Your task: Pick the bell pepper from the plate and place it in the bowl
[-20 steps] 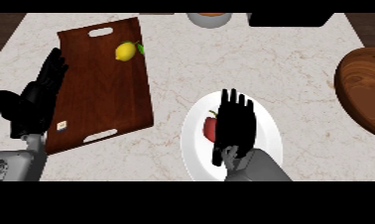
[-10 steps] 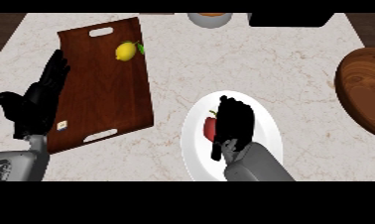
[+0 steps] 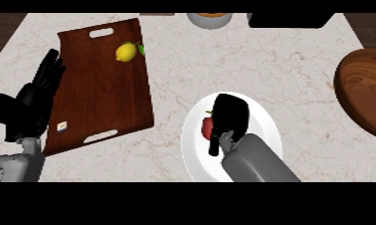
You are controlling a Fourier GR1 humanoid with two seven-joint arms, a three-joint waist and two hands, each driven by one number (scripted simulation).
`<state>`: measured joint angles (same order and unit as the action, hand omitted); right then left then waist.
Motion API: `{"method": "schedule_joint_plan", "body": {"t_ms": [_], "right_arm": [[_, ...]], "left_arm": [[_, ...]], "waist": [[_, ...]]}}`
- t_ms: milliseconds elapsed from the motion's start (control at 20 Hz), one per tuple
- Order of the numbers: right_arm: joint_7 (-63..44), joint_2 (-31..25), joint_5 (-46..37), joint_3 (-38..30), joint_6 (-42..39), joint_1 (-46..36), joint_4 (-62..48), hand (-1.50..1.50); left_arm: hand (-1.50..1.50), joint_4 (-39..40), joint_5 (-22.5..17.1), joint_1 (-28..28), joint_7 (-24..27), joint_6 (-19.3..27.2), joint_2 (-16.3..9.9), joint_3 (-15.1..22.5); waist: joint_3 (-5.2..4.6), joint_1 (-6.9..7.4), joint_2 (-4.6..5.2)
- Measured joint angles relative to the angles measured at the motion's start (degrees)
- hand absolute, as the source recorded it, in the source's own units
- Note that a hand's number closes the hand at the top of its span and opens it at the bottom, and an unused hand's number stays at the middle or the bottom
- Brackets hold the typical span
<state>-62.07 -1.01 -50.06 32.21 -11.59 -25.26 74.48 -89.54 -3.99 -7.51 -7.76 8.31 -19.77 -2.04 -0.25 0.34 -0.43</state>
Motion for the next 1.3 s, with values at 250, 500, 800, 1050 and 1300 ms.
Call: {"method": "schedule_joint_plan", "body": {"t_ms": [250, 500, 800, 1050, 1300], "right_arm": [[1.1, 0.0, -3.0, -1.3, 1.6, -1.0, -1.5, 1.50], [7.5, -5.3, -1.9, -6.4, 1.4, 0.5, 2.1, 1.50], [17.4, -14.4, 1.6, -13.2, -0.1, 3.0, 7.3, 1.50], [13.4, -17.6, -1.9, -15.0, -1.7, 0.8, 17.2, 1.50], [9.3, -21.4, -5.4, -19.5, -1.3, -1.9, 28.8, 1.50]], "left_arm": [[0.00, 0.7, 0.6, -0.1, 1.0, -0.4, 0.8, -0.5], [0.00, 0.1, 1.0, 0.0, 0.0, -0.8, 0.9, -1.2], [0.00, 0.5, 1.3, 0.0, 0.4, -1.7, 1.0, -2.1], [0.00, 0.4, 1.1, -0.1, -0.5, -2.1, 1.0, -2.8], [0.00, 0.6, 1.0, 0.3, 0.0, -2.3, 0.9, -3.3]], "waist": [[0.04, -0.15, -0.16], [0.18, -0.28, 0.05], [0.24, -0.53, 0.30], [0.22, -0.90, 0.11], [0.19, -1.47, -0.10]]}}
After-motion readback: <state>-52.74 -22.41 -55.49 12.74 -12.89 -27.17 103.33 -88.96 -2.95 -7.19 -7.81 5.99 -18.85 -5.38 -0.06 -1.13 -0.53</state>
